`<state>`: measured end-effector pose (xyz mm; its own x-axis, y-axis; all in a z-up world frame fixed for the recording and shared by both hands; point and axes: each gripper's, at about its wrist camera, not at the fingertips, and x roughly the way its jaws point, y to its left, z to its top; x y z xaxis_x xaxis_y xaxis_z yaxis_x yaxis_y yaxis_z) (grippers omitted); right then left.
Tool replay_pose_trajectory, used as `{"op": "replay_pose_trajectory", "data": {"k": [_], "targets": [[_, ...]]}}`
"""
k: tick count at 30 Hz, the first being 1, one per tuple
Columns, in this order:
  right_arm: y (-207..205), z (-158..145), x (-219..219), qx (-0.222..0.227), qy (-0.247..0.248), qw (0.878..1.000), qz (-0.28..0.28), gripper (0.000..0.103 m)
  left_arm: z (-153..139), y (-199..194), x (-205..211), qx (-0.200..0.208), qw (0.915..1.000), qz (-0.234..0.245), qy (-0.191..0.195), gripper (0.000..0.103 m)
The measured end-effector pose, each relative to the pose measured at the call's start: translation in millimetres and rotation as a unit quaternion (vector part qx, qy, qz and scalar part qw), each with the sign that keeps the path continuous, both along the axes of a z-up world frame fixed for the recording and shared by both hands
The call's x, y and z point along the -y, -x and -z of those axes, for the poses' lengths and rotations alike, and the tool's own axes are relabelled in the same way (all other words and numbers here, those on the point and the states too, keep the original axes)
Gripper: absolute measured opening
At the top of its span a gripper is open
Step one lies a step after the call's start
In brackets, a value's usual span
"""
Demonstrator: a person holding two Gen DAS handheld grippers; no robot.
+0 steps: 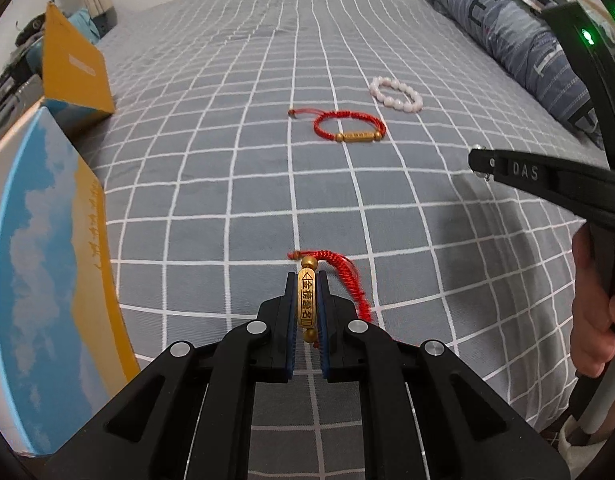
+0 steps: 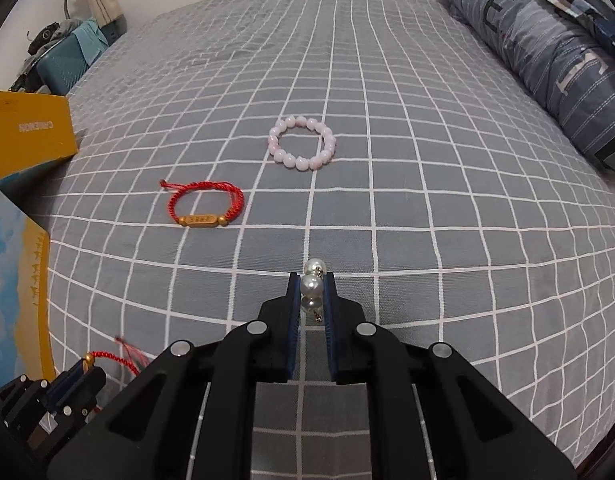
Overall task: Organize jewelry
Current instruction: 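Grasp the red string bracelet with the left tool while the right tool grasps the pearl earrings, then carry the red string bracelet and pearl earrings in both tools into the box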
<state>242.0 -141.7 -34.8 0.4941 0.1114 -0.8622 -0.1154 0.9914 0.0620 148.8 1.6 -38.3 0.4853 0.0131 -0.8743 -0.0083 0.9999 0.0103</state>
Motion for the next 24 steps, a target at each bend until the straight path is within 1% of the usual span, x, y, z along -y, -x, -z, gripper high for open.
{"op": "replay_pose_trajectory", "data": {"k": [4,8,13,20,24], "targets": [[8,-12,-1,0.015,-0.001,1.000,0.002,0.011,-12,2,-6,0.014,0.9999,-0.006,0.002,0.008],[16,-27,-5,0.034,0.001,0.999,-0.001,0.011,-23,4,-12,0.037,0.9989,-0.027,-0.008,0.008],[25,-38,-10,0.053,0.004,0.999,-0.004,0.010,-38,5,-29,0.057,0.9972,-0.048,-0.005,0.008],[36,-55,-18,0.076,0.003,0.997,-0.008,0.010,-69,6,-45,0.087,0.9946,-0.056,0.000,0.008],[44,-62,-23,0.088,0.008,0.996,-0.013,0.011,-82,8,-46,0.095,0.9942,-0.050,0.000,0.008]]}}
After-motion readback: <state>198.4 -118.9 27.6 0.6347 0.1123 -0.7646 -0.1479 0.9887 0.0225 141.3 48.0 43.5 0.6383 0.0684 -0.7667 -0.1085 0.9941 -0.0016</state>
